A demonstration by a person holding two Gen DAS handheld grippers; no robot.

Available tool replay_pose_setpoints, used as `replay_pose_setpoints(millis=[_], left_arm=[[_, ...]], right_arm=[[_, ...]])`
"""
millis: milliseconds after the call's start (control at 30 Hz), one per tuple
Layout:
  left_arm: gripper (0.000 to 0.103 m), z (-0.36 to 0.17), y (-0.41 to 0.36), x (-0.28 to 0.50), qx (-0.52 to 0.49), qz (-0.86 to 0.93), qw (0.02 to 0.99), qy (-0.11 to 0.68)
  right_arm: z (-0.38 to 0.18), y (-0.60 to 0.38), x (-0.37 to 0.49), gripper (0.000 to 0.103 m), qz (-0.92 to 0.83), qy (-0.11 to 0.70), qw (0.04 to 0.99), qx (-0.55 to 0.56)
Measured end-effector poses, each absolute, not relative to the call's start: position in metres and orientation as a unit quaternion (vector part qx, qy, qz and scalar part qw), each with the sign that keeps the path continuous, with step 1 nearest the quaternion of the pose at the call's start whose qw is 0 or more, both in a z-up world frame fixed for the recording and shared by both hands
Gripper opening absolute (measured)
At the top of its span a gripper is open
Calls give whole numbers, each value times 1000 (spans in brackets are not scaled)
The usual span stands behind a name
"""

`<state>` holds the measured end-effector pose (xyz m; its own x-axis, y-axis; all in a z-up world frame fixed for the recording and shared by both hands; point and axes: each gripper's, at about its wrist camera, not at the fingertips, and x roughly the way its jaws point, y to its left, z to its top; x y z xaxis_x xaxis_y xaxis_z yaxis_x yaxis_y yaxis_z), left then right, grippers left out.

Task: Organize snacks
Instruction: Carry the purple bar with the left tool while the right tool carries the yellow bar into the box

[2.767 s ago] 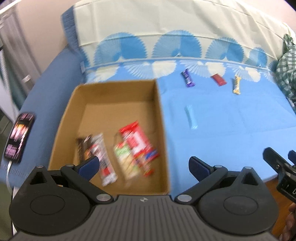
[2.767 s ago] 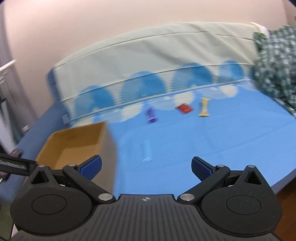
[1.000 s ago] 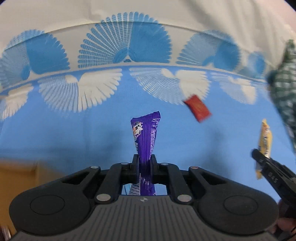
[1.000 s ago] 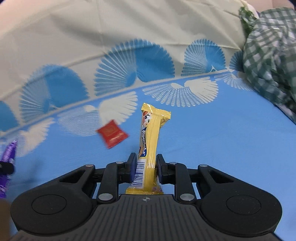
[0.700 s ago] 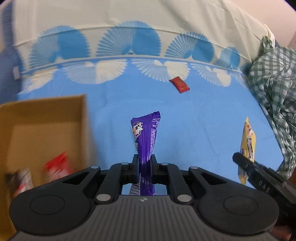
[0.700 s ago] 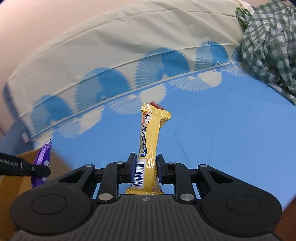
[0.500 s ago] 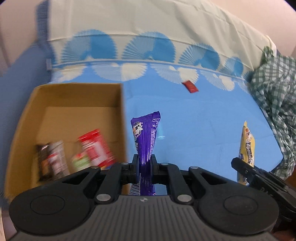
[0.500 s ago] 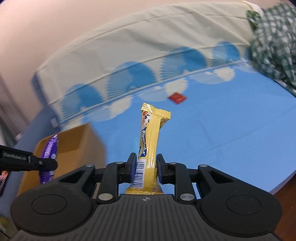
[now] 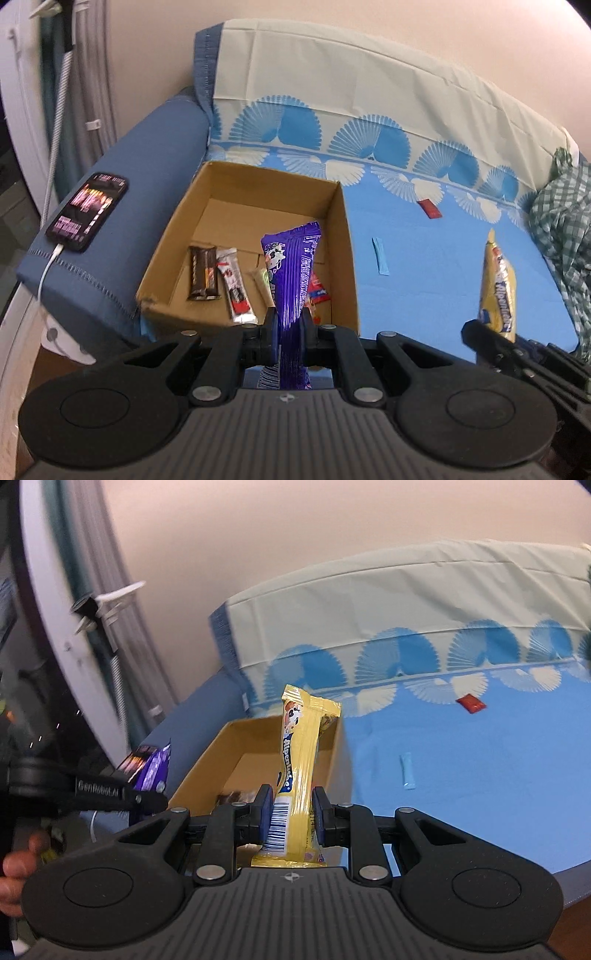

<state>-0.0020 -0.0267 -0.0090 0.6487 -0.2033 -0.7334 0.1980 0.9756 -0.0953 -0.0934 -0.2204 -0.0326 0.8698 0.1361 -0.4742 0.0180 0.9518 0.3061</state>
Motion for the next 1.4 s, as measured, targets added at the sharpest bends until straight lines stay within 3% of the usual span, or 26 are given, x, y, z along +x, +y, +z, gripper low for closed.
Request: replay_pose_setpoints(millis=[633, 1400], left_arm=[[11, -3, -12, -37, -7, -108, 917, 384], [11, -30, 4, -9, -10, -91, 905, 416]], right_arm=[[-17, -194, -120, 24, 39, 233, 966, 104], [-37, -189, -86, 24, 49, 292, 951, 91]])
